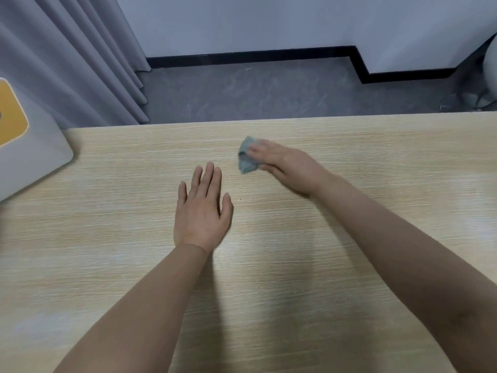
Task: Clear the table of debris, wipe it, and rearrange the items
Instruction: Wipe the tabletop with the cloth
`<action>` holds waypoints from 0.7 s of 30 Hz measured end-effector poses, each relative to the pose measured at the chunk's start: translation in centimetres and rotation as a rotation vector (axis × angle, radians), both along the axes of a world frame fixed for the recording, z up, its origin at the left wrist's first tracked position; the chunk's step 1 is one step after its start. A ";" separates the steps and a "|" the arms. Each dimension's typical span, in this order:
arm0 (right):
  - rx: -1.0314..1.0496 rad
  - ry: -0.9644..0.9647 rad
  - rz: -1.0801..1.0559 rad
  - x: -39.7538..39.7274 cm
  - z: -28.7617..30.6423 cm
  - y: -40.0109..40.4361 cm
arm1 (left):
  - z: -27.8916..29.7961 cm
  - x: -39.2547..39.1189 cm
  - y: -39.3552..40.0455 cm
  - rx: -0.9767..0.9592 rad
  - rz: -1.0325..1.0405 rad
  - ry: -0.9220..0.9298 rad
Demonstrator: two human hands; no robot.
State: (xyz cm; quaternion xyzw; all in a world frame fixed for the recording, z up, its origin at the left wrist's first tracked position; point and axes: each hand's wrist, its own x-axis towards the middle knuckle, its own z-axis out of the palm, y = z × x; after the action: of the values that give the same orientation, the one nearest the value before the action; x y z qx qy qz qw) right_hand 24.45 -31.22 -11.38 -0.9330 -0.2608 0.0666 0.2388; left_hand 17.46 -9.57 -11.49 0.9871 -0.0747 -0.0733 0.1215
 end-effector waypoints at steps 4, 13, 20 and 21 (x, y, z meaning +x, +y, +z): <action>-0.025 -0.026 -0.478 4.8 -0.3 -2.9 | 0.1 0.0 0.0 0.001 0.003 0.011; 0.069 0.006 0.074 -4.8 -1.1 2.8 | 0.1 0.0 0.0 0.008 0.006 -0.001; 0.031 -0.011 -0.544 1.5 -0.7 -6.2 | 0.0 0.0 -0.1 -0.020 0.014 -0.013; 0.008 -0.025 -0.633 1.9 -0.8 -6.3 | 0.0 0.0 -0.1 -0.018 0.014 -0.012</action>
State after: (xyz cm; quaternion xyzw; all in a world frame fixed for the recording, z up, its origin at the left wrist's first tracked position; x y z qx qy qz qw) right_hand 26.31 -37.47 -12.17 -0.9677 0.0394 -0.0235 0.2479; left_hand 17.43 -9.65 -11.47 0.9868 -0.0694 -0.0658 0.1304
